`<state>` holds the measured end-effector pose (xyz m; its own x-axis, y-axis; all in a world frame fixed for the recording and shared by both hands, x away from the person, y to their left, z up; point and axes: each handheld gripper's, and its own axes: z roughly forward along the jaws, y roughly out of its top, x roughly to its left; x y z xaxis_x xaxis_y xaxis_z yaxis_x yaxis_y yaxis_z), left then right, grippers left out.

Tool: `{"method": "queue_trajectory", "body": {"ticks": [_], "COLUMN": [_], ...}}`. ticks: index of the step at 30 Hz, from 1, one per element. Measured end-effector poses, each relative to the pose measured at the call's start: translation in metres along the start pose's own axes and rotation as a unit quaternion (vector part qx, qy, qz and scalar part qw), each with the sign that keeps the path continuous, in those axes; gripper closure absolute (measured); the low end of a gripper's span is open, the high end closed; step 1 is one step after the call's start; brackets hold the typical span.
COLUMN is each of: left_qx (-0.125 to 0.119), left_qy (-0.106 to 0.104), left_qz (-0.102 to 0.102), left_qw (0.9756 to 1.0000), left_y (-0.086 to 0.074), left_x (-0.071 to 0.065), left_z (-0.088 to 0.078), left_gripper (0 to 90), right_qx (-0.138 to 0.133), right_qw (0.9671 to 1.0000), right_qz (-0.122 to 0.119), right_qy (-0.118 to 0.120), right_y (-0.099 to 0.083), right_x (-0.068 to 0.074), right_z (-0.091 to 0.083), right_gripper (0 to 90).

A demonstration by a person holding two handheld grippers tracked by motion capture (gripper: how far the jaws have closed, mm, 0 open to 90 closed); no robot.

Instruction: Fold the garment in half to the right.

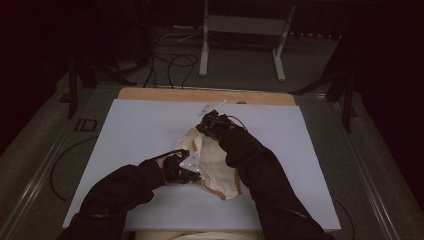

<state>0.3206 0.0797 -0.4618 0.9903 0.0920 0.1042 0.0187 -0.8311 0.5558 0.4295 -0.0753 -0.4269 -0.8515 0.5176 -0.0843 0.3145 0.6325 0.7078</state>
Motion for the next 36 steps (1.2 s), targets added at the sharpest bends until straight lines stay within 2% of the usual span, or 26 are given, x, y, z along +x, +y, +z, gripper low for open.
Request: {"method": "queue_trajectory", "body": {"ticks": [9,19,28,36], "left_qx": [0.007,0.015,0.021,0.023], "left_qy": [0.001,0.0,-0.015,-0.028], "left_qz": [0.013,0.024,0.043,0.042], "left_qw": [0.9999,0.9996,0.9988,0.9985], "left_y": [0.01,0.028,0.055,0.064], "left_x": [0.001,0.001,0.001,0.0], "left_z": [0.002,0.006,0.019,0.034], "left_gripper": [86.6,86.6,86.5,86.3], "right_qx": [-0.01,-0.017,-0.036,-0.036], "right_qw": [0.9998,0.999,0.9966,0.9949], "right_qz": [0.013,0.033,0.064,0.082], "right_qy": [-0.012,-0.024,-0.037,-0.045], "right_y": [-0.015,-0.038,-0.061,-0.08], "right_x": [-0.011,-0.023,-0.036,-0.043], "right_z": [-0.018,-0.036,-0.054,-0.059], "right_gripper": [89.4,89.4,89.4,89.4]}}
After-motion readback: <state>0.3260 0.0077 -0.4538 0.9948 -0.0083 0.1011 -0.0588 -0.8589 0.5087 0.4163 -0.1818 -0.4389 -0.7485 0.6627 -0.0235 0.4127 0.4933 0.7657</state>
